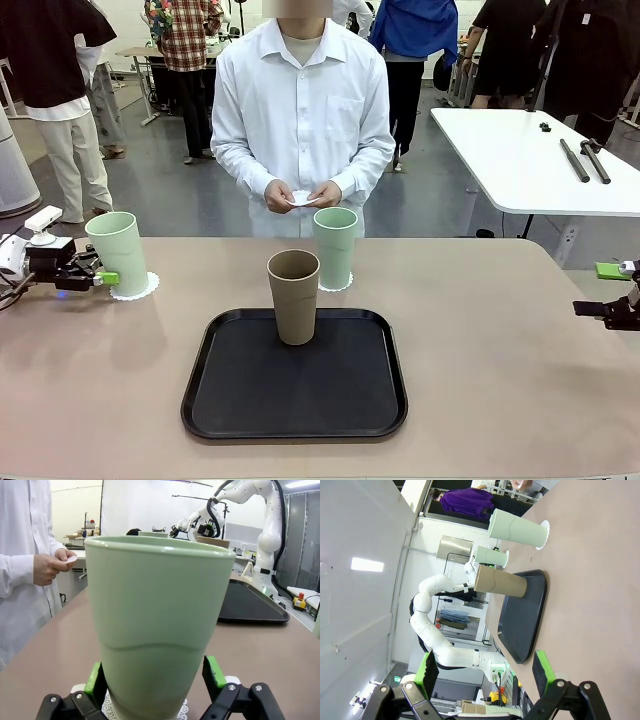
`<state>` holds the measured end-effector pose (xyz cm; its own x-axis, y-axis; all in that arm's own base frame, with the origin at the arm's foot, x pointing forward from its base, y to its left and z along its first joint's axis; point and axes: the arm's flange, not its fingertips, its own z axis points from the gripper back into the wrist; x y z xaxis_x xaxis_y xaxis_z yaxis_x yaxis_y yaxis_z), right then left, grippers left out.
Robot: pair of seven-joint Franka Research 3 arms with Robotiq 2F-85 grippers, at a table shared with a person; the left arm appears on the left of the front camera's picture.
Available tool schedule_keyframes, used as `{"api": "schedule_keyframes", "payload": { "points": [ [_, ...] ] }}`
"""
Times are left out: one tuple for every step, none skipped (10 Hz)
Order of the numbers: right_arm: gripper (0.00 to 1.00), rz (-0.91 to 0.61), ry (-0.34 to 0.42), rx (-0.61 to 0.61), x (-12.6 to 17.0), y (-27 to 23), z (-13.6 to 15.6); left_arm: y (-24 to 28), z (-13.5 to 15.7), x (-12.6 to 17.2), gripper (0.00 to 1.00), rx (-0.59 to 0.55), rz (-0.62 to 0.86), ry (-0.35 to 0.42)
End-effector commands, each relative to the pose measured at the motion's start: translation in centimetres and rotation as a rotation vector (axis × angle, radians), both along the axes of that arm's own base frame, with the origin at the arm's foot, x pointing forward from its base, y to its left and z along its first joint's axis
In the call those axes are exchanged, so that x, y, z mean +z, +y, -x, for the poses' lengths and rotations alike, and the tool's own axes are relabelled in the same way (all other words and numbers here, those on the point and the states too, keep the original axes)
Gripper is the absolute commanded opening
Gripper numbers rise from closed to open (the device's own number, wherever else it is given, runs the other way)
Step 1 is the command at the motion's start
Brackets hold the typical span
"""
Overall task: Place coasters on the table and set cups on them.
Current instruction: Take one Reusable plastic cup from the Flat Tray and place it on a coaster set by the human.
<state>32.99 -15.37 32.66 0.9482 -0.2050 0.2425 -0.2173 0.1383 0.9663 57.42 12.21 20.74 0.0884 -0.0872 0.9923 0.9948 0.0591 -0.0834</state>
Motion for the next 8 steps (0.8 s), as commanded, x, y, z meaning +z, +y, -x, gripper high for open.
{"api": "schedule_keyframes", "payload": {
  "points": [
    [1.00,-0.007,-0.004,0.003,0.10,0.09,0.06,0.52,-0.05,0.57,1.00,-0.049,-0.031,0.010],
    [1.00,-0.007,-0.004,0.003,0.10,0.09,0.06,0.60,-0.10,0.73,1.00,-0.067,-0.055,0.006],
    [1.00,-0.007,-0.004,0.003,0.10,0.09,0.06,0.66,0.04,0.74,1.00,-0.081,-0.075,0.006],
    [1.00,-0.007,-0.004,0.003,0.10,0.09,0.06,0.75,0.11,0.77,1.00,-0.090,-0.100,0.012],
    [1.00,-0.007,-0.004,0.003,0.10,0.09,0.06,0.89,-0.02,1.03,1.00,-0.104,-0.125,0.011],
    [1.00,-0.007,-0.004,0.003,0.10,0.09,0.06,1.03,0.04,1.21,1.00,-0.119,-0.151,0.018],
    [1.00,-0.007,-0.004,0.003,0.10,0.09,0.06,1.16,0.19,1.37,1.00,-0.120,-0.173,0.009],
    [1.00,-0.007,-0.004,0.003,0.10,0.09,0.06,1.22,0.09,1.55,1.00,-0.118,-0.188,0.002]
  ]
}}
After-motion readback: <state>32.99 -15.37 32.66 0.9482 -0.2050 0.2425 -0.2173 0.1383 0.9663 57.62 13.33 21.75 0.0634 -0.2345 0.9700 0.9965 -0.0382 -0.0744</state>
